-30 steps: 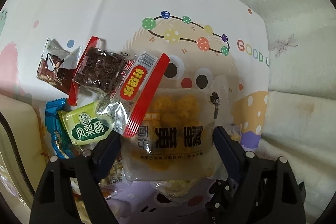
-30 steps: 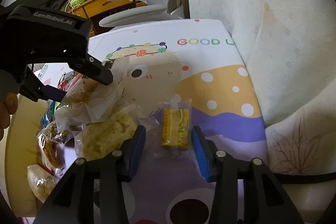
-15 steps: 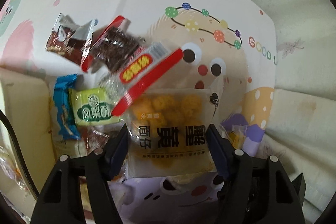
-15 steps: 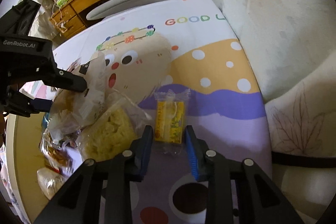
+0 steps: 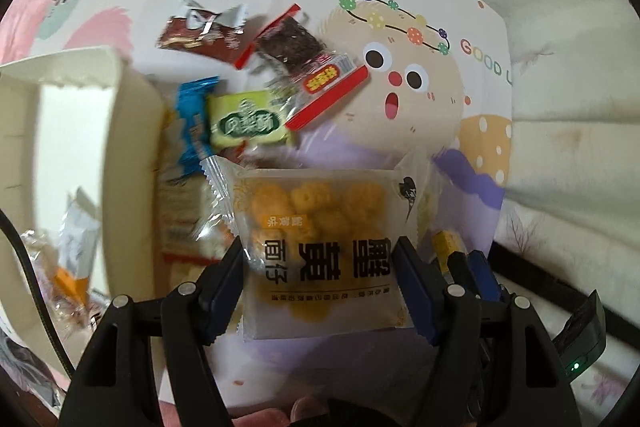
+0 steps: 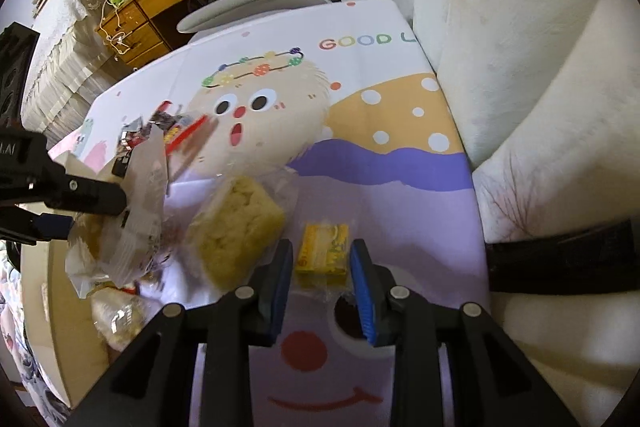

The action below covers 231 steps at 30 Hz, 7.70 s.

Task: Organize snacks
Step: 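Grasp the clear orange-puff bag with the left gripper while the right gripper grasps the small yellow packet, then carry both snacks over the white tray and open both grippers, then move both grippers back to the remaining snack pile, then grasp a pale crispy-rice bag with each gripper, then carry both crispy-rice bags into the white tray and open both grippers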

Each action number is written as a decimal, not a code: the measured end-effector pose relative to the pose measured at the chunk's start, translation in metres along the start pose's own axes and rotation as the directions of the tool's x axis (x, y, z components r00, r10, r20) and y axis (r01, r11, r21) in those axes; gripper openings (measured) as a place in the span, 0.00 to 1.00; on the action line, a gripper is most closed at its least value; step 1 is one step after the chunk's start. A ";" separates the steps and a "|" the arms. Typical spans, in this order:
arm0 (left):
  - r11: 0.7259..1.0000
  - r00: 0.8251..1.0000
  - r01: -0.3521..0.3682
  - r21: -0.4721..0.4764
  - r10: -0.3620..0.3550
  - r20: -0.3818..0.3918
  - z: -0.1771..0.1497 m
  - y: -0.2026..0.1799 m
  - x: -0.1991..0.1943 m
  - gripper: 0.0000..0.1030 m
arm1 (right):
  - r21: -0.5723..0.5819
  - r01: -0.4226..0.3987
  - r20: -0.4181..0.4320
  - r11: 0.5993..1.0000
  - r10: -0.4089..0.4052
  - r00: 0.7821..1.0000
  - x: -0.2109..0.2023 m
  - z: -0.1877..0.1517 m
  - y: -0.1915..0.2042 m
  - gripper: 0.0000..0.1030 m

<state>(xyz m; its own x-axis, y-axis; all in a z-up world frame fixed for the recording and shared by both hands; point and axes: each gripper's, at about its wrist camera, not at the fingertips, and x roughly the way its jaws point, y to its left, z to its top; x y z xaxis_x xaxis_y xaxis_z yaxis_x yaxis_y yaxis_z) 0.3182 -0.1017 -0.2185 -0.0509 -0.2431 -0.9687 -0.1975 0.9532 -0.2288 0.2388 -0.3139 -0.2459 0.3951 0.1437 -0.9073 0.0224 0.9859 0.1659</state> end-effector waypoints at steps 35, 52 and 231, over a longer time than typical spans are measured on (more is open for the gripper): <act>0.959 0.981 0.072 0.275 -0.119 0.155 -0.105 0.161 -0.165 0.71 | -0.052 -0.056 0.118 0.997 0.062 0.991 -0.117 -0.080 0.168 0.28; 0.915 0.942 0.047 0.401 -0.174 0.288 -0.105 0.251 -0.215 0.73 | -0.079 -0.109 0.286 0.991 0.127 0.950 -0.172 -0.102 0.285 0.28; 0.905 0.979 0.184 -0.384 -0.135 0.151 -0.126 0.078 0.012 0.33 | -0.296 -0.042 0.174 0.954 0.098 0.980 -0.031 -0.066 0.062 0.36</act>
<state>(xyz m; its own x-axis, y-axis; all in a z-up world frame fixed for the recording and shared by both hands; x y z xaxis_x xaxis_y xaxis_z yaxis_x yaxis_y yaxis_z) 0.1791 -0.0525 -0.2358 0.1247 -0.3397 -0.9322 -0.5637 0.7489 -0.3483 0.1675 -0.2519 -0.2325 0.5493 0.2220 -0.8056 -0.2673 0.9601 0.0824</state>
